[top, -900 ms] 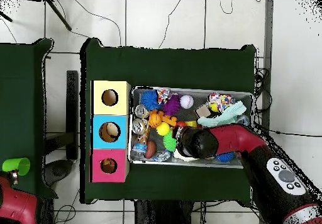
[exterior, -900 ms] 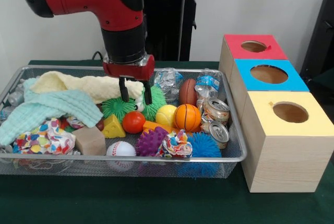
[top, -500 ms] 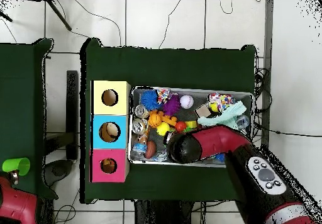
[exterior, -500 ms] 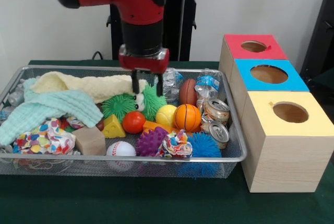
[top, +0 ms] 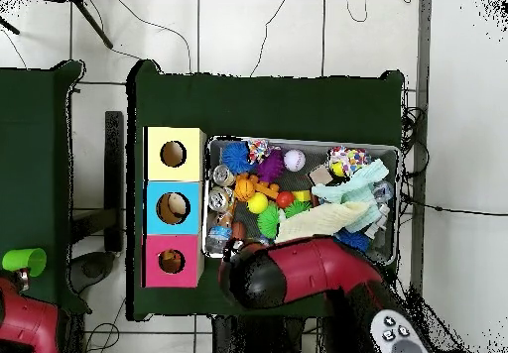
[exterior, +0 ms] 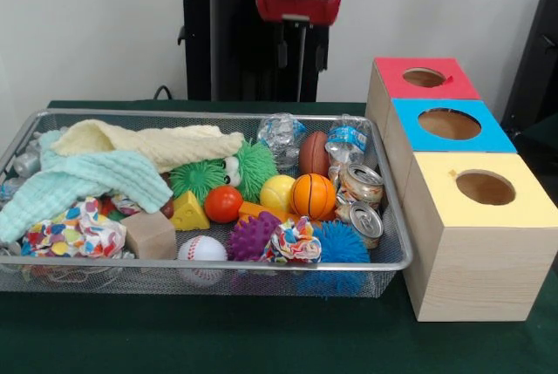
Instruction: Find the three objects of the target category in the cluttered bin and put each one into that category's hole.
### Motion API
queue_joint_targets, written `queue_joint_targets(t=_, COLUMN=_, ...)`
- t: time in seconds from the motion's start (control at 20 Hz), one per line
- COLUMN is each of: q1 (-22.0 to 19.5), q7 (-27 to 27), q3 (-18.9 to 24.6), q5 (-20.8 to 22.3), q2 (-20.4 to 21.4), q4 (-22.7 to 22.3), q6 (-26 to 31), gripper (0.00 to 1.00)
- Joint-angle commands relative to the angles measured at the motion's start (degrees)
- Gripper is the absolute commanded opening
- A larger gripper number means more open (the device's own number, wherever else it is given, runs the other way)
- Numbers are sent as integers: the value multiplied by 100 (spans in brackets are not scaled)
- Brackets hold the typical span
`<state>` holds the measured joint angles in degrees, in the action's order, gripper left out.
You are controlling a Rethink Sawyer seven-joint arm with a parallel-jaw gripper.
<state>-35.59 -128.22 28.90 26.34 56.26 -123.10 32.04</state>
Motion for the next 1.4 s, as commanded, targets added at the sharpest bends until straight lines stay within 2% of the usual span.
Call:
queue_joint_targets(t=0.05, q1=-240, q7=72, q3=204, q5=-886, q2=1113, q4=-1119, q6=76, gripper=100)
queue_joint_targets(t=0.25, q1=-327, q7=235, q3=147, q5=-1277, q2=1368, q4=-1158, q6=294, gripper=100)
queue_joint_targets(t=0.45, q1=-276, q7=42, q3=31, q5=-1486, q2=1309, q4=-1239, q6=234, gripper=100)
queue_joint_targets(t=0.6, q1=-493, q7=230, q3=122, q5=-1637, q2=1204, q4=-1333, q6=186, gripper=100)
queue_joint_targets(t=0.95, q1=-1095, q7=913, q3=308, q5=-1966, q2=1560, q4=-1657, q6=374, gripper=100)
queue_joint_targets(t=1.2, q1=-1722, q7=1308, q3=473, q5=-1587, q2=1219, q4=-1534, q6=376, gripper=100)
queue_joint_targets(t=1.4, q1=-1802, q7=1116, q3=411, q5=-1058, q2=799, q4=-1256, q6=248, gripper=100)
